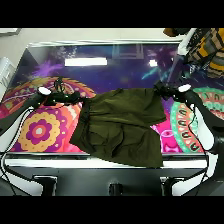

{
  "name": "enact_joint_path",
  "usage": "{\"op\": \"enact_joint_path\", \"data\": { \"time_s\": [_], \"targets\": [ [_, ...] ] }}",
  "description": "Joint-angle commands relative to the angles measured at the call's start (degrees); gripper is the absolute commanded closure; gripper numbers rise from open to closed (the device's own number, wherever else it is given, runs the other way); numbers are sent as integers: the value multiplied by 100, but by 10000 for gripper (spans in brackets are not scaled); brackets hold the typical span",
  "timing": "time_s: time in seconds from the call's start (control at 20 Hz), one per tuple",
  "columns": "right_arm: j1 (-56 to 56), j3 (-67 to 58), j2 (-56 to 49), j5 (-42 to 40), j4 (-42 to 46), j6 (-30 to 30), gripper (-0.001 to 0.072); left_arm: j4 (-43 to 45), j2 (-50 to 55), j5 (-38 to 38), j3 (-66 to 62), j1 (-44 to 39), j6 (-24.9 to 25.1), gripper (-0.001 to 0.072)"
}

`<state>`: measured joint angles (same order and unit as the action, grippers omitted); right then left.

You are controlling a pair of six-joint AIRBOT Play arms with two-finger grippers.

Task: Fold the clothes and pants, and hang the long-sleeved shirts on hangers.

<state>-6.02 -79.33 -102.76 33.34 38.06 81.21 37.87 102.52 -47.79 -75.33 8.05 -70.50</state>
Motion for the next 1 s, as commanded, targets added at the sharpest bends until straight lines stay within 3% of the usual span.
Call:
{"op": "enact_joint_path", "data": {
  "time_s": [0.0, 0.25, 0.4, 0.9, 0.95],
  "targets": [
    [15, -365, -4, -87, 50, -81, 693, 2, 7, 212, -4, 13, -2, 688],
    [15, -955, -227, -448, 778, 595, 693, 0, 7, 839, -4, 11, -389, 689],
    [33, -1294, -592, -483, 734, 861, 693, -31, 9, 1174, -4, -4, -455, 689],
    [431, -2618, -1641, -476, 787, 1143, 689, -302, 109, 1576, -4, -4, -457, 688],
    [420, -2618, -1641, -363, 785, 1143, 579, -302, 109, 1569, -4, -4, -511, 677]
  ]
}}
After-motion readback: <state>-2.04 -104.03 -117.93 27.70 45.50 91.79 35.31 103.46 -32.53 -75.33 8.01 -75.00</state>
